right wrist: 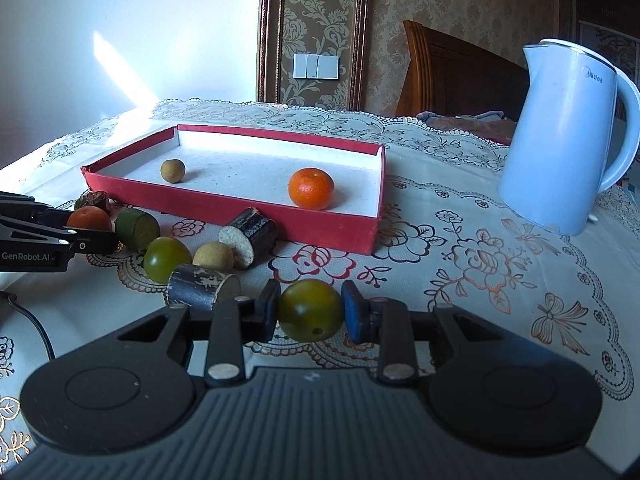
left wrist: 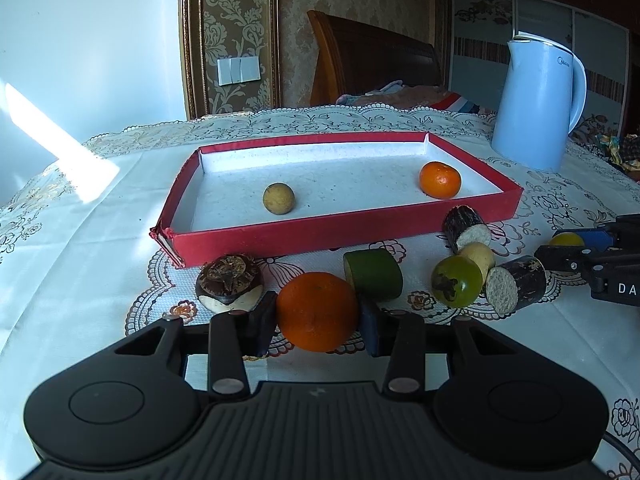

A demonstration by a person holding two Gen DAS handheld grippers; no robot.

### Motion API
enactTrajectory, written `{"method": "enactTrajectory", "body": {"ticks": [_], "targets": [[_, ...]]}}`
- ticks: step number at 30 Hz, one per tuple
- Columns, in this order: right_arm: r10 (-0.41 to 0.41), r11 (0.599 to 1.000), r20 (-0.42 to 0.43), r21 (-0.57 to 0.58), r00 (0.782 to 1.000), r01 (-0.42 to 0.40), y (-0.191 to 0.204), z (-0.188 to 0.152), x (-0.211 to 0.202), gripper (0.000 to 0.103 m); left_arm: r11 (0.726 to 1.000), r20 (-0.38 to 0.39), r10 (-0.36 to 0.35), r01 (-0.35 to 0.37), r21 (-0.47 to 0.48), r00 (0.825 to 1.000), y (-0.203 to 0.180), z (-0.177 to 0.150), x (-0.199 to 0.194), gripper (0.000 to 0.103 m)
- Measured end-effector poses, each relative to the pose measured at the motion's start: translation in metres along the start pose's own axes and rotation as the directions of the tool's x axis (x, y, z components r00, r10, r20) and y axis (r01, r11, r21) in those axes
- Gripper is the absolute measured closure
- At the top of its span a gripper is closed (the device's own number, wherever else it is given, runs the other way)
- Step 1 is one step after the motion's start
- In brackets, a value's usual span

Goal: Organize fruits
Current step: 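Grasp the large orange with the left tool while the right tool grasps the green lime, then lower both fruits into the red tray and open both tools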

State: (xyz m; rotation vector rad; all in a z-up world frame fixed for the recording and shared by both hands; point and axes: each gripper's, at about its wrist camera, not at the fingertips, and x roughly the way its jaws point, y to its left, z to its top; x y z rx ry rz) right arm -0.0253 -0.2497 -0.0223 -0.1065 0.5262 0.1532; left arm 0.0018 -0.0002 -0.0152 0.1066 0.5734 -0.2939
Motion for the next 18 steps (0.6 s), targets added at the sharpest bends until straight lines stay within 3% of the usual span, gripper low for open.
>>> {"method": "enactTrajectory", "body": {"ticks": [13,18], "targets": [[-0.002,1.000,-0.012,0.006,1.000,0.002,0.001,0.012,0.006,0.073,0.999,0.013,0.051,-0.051,0.003,0.999,-0.001,0.003,-0.003,0.061],[-0.003,1.000,0.008,-0.006,1.000,0.003,0.005,0.024,0.007,0.073,0.999,0.015,0.027,-0.027,-0.035,1.000,0.002,0.011,-0.009,0.061]]}}
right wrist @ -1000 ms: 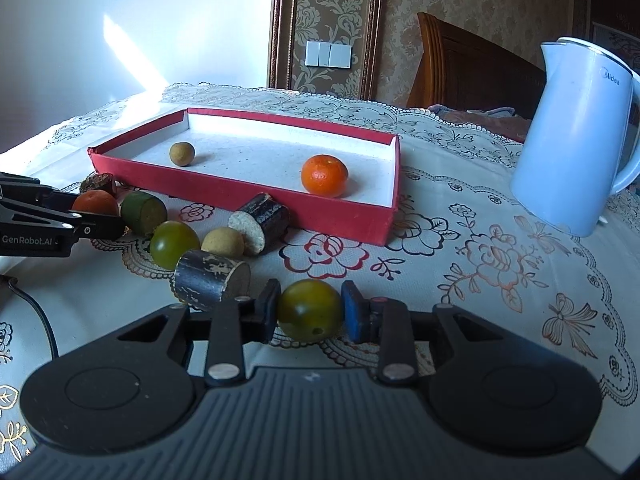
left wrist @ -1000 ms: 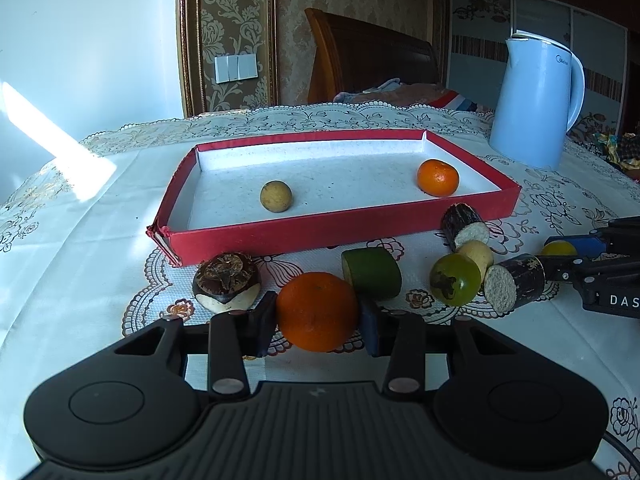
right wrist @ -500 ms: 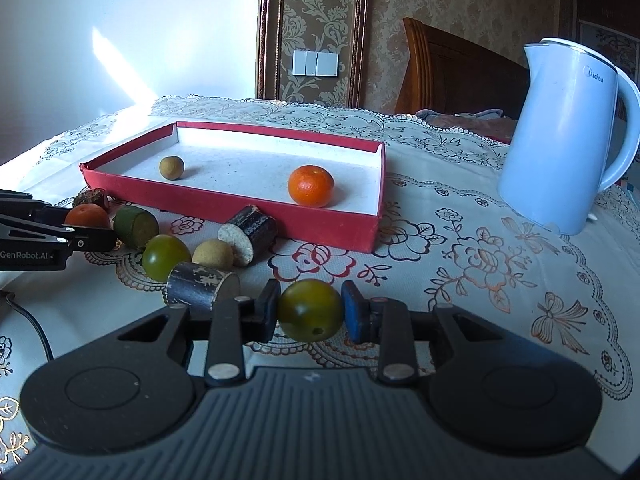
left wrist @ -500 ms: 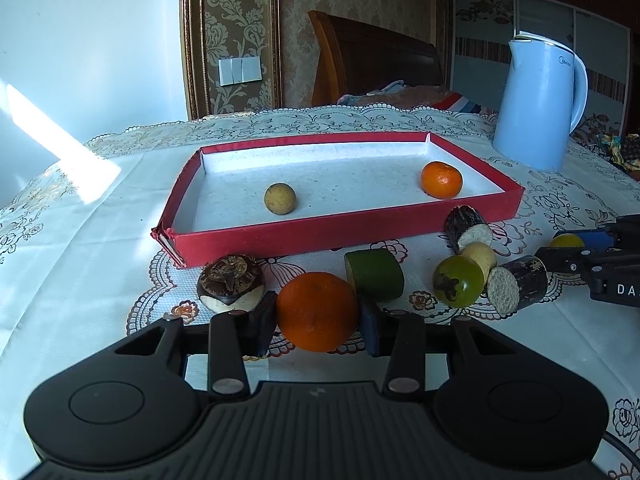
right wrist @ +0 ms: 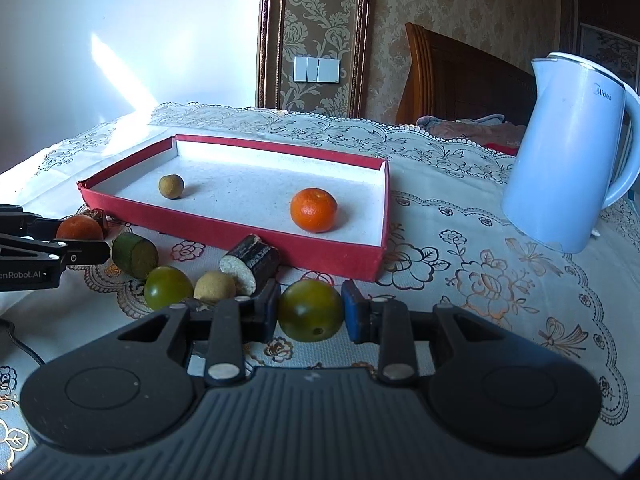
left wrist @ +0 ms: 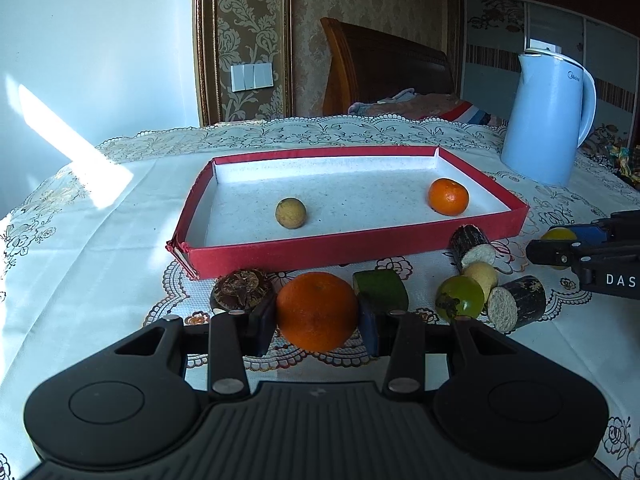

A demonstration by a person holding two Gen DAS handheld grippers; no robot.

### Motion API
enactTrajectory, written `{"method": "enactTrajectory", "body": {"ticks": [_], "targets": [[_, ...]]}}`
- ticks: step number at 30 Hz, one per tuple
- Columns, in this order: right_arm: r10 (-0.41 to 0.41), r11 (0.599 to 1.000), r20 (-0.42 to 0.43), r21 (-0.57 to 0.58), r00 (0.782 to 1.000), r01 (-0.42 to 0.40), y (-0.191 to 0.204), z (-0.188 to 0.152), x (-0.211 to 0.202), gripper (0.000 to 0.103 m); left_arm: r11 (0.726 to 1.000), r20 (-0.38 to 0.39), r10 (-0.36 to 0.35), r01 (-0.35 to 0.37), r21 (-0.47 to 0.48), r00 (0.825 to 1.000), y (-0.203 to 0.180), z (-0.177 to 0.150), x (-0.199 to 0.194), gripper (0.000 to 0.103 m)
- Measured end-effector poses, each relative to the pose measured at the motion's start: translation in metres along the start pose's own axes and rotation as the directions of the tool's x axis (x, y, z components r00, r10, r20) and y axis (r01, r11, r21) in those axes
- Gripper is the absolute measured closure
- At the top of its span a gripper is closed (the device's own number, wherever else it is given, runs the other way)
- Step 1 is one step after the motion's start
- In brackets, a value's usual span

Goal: Organize fruits
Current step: 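Lower both fruits into the red tray and open both tools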

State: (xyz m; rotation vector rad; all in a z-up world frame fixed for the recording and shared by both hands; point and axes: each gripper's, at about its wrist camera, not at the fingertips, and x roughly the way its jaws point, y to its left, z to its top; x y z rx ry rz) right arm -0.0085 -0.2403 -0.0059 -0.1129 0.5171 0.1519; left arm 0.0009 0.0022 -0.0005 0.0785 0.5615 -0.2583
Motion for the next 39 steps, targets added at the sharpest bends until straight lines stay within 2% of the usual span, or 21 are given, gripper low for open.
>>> {"method": "enactTrajectory", "body": {"ticks": [8,19,30,35,39], "targets": [[0.007,1.000,0.022,-0.004,1.000,-0.007,0.004,0.015,0.004,0.073,1.000,0.026,0.017,-0.017,-0.019,1.000,0.001,0.025,-0.004,0.061],[-0.010,1.000,0.038,0.025,0.999,0.009,0.004,0.038,0.028,0.073,0.996,0.033,0.057,-0.055,-0.063,0.998,-0.002,0.050,0.031,0.061],[-0.027,0.999,-0.030,0.044,0.999,0.029,0.003,0.050,0.071,0.073,0.996,-0.008,0.071,-0.071,-0.056,0.997,-0.006,0.054,0.056,0.061],[-0.011,0.998,-0.093,0.065,0.996,0.017,0.002,0.049,0.091,0.073,0.996,-0.052,0.064,-0.067,-0.058,0.997,-0.005,0.056,0.070,0.061],[-0.019,0.997,-0.096,0.069,0.995,0.026,0.003,0.052,0.099,0.073,0.995,-0.085,0.082,-0.087,-0.053,0.993,-0.006,0.056,0.082,0.061]]}}
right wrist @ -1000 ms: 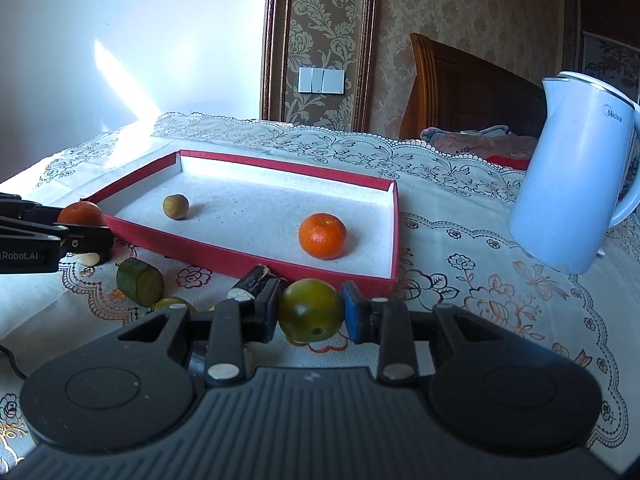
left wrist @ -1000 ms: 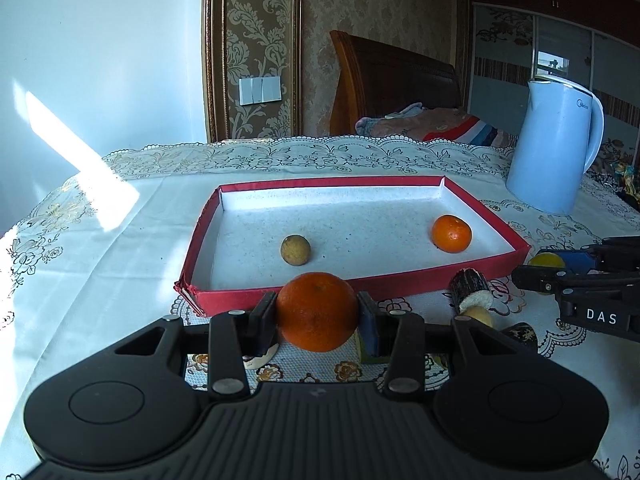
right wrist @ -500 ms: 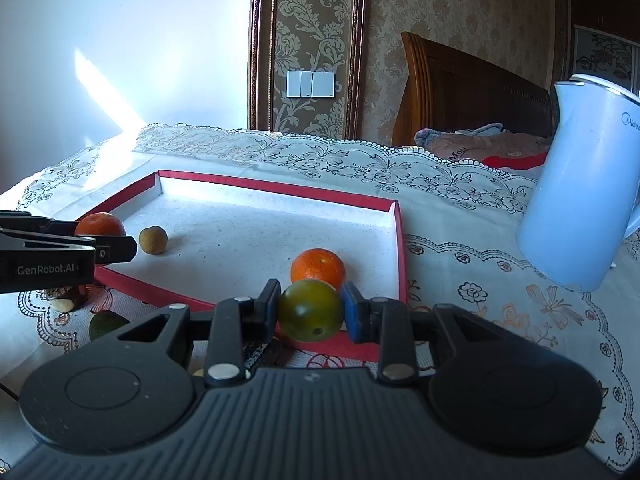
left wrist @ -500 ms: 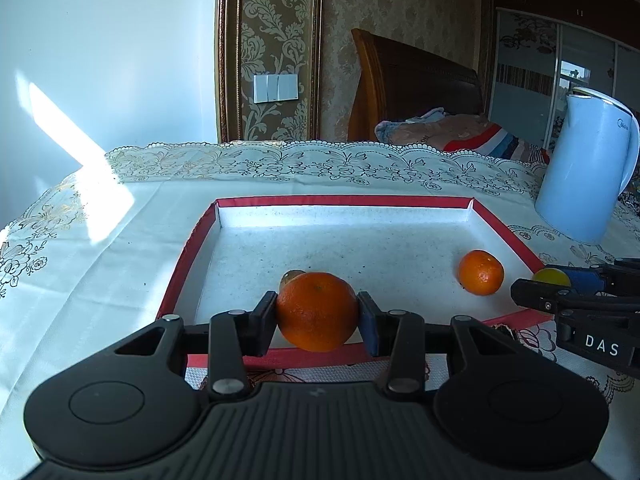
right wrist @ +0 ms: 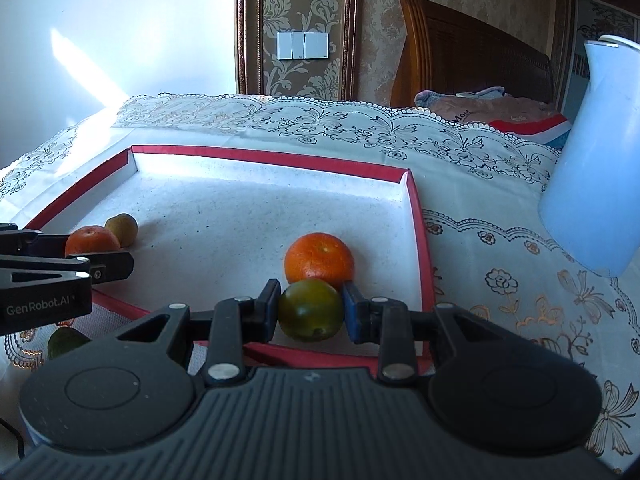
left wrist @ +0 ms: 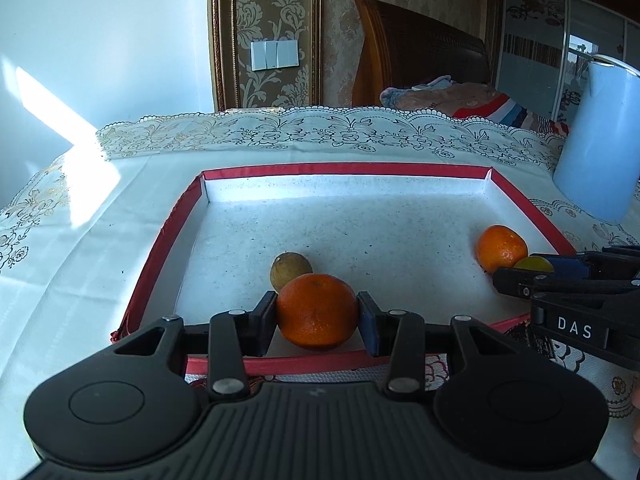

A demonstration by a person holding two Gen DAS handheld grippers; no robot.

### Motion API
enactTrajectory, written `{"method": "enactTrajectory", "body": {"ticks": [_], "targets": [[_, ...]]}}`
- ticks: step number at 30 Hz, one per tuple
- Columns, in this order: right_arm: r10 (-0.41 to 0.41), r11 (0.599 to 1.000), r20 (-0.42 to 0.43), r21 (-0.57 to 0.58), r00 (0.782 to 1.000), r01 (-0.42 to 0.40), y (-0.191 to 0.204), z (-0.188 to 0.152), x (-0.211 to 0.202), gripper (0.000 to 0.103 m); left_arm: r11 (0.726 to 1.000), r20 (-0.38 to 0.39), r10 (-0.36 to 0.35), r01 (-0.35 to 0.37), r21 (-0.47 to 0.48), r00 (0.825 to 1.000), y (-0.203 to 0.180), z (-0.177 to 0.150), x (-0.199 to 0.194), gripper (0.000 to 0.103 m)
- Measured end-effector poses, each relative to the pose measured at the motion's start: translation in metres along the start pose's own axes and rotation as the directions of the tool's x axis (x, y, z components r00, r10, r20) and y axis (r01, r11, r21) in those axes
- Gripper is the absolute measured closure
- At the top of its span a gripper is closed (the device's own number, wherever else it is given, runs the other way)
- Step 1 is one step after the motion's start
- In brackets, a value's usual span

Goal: Organize fruits
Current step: 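Lower both fruits into the red tray and open both tools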

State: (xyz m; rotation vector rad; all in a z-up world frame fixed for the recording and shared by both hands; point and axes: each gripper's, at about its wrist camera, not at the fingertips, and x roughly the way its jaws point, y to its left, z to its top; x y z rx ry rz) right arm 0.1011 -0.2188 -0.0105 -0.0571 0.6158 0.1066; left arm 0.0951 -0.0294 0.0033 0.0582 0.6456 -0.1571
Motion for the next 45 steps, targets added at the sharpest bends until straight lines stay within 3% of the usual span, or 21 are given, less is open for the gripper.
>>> {"method": "enactTrajectory", "body": {"ticks": [15,23,28,30,36,39,45], "targets": [[-0.081,0.997,0.001,0.011,0.997,0.081,0.003,0.017,0.038,0.072,0.998,0.001,0.063,-0.063,-0.008,0.998,-0.001,0.012,0.028,0.061],[-0.081,0.996,0.008,0.026,0.997,0.081,0.002,0.017,0.039,0.071,0.997,-0.001,0.070,-0.070,-0.021,0.998,0.000,0.012,0.033,0.061],[-0.090,0.995,0.005,0.036,0.996,0.089,0.000,0.017,0.039,0.064,0.996,0.007,0.088,-0.087,-0.008,0.996,-0.003,0.011,0.033,0.057],[-0.096,0.994,0.004,0.042,0.995,0.096,-0.001,0.017,0.040,0.060,0.996,0.010,0.092,-0.092,-0.004,0.996,-0.003,0.011,0.034,0.046],[-0.105,0.993,-0.001,0.054,0.994,0.105,-0.003,0.017,0.041,0.049,0.996,0.010,0.087,-0.087,0.000,0.996,-0.004,0.010,0.034,0.035],[-0.102,0.993,-0.004,0.055,0.995,0.102,-0.003,0.017,0.041,0.031,0.996,0.011,0.085,-0.085,0.002,0.996,-0.004,0.009,0.033,0.035],[-0.102,0.994,-0.005,0.043,0.995,0.102,-0.001,0.016,0.041,0.026,0.997,0.008,0.078,-0.078,0.003,0.997,-0.004,0.008,0.032,0.030]]}}
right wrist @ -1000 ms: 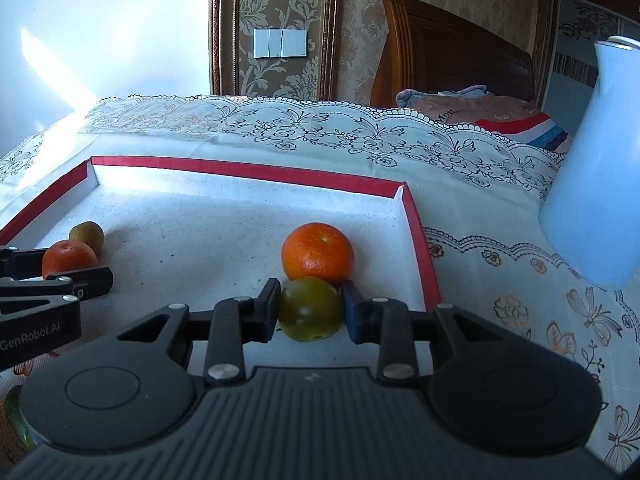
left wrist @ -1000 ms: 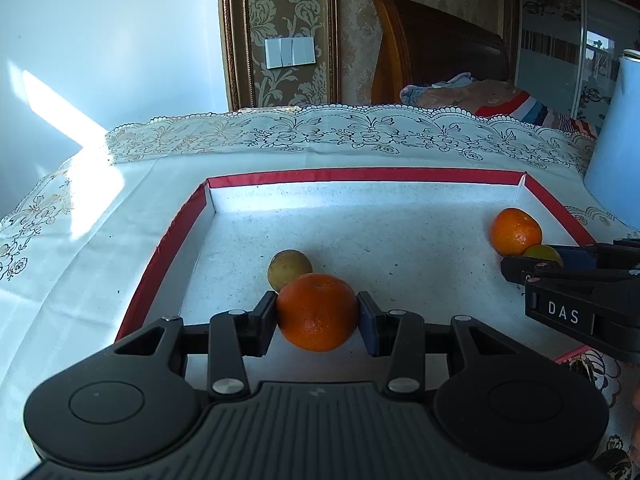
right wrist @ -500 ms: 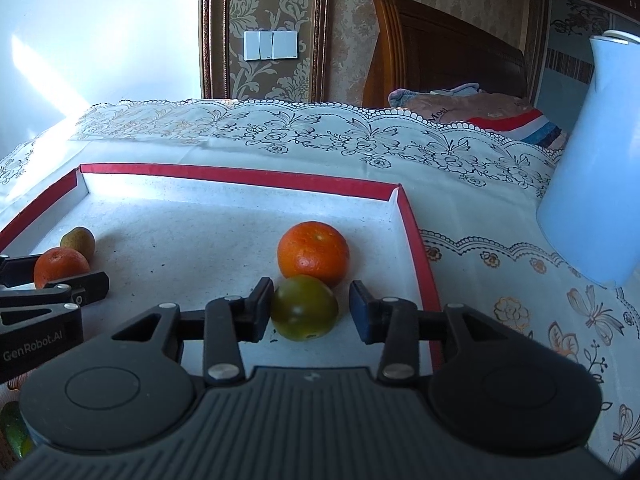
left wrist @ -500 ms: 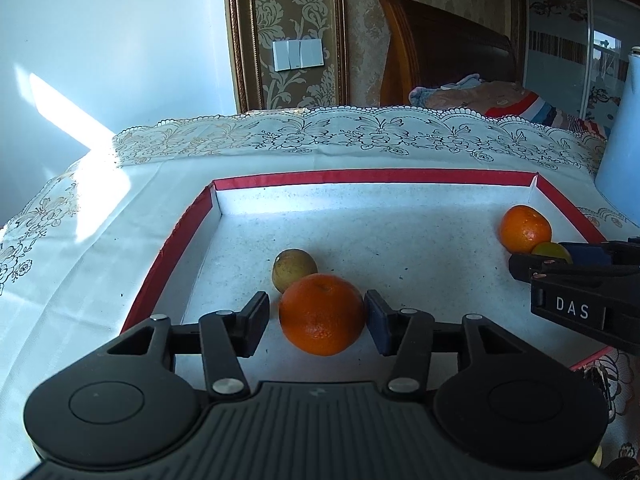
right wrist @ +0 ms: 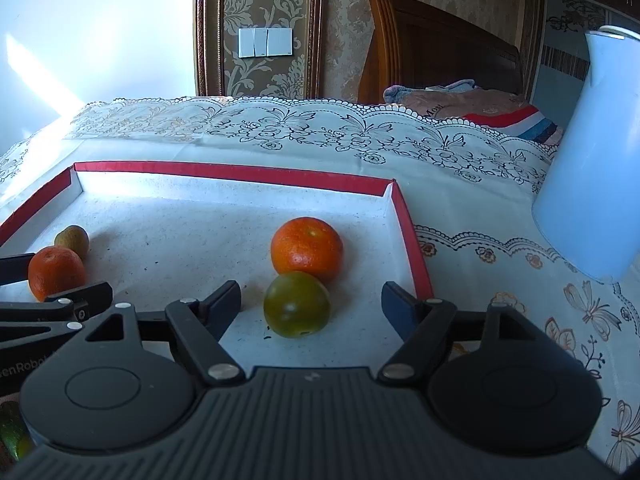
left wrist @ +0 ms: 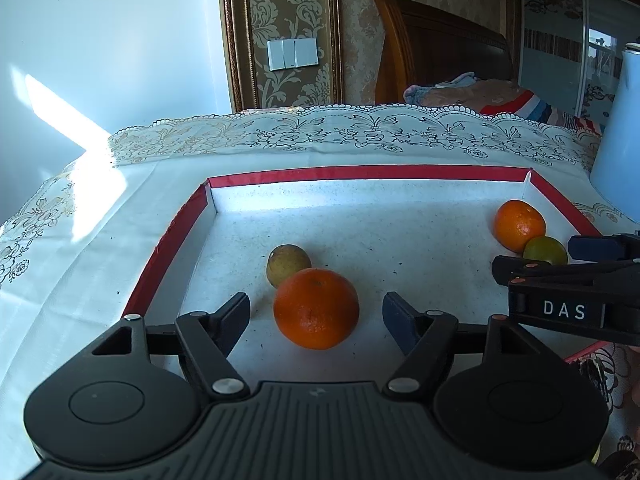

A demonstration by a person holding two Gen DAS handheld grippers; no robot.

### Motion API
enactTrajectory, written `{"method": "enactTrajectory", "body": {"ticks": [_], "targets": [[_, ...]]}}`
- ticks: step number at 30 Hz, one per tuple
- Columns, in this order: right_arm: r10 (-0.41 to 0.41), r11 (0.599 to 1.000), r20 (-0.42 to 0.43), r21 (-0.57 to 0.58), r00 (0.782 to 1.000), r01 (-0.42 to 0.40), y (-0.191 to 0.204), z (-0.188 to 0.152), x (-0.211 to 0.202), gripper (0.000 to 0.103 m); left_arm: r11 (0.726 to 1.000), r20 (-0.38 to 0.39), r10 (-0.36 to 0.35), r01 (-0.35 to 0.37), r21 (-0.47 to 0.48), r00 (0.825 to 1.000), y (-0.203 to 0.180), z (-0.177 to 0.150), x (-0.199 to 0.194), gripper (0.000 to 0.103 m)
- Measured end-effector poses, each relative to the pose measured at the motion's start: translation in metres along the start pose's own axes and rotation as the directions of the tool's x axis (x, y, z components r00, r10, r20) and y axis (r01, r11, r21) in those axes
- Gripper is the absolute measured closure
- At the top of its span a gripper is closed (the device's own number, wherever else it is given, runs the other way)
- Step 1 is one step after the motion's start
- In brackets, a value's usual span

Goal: Organize fruits
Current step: 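Lower both fruits into the red tray and open both tools, then withdraw both tools from the tray toward the remaining fruits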

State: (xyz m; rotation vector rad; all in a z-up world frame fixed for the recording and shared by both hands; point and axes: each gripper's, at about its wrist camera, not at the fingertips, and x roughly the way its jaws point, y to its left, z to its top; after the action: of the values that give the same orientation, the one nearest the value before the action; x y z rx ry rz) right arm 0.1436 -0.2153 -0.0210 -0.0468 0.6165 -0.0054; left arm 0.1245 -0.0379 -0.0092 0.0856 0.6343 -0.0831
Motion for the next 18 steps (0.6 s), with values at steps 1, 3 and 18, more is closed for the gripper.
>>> {"method": "enactTrajectory", "body": {"ticks": [1,3,18], "targets": [[0.001,1.000,0.000,-0.001,1.000,-0.001,0.000,0.000,0.000,0.026,1.000,0.000,-0.001,0.001,0.001,1.000,0.000,0.000,0.000,0.030],[0.005,1.000,-0.002,-0.003,1.000,-0.005,0.001,0.000,0.000,0.022,1.000,0.000,-0.002,0.002,0.002,1.000,0.000,-0.001,-0.001,0.030],[0.019,1.000,0.010,0.000,1.000,-0.019,0.001,-0.005,-0.010,0.013,1.000,0.040,-0.005,0.005,-0.002,0.999,0.002,-0.005,-0.014,0.029]]}}
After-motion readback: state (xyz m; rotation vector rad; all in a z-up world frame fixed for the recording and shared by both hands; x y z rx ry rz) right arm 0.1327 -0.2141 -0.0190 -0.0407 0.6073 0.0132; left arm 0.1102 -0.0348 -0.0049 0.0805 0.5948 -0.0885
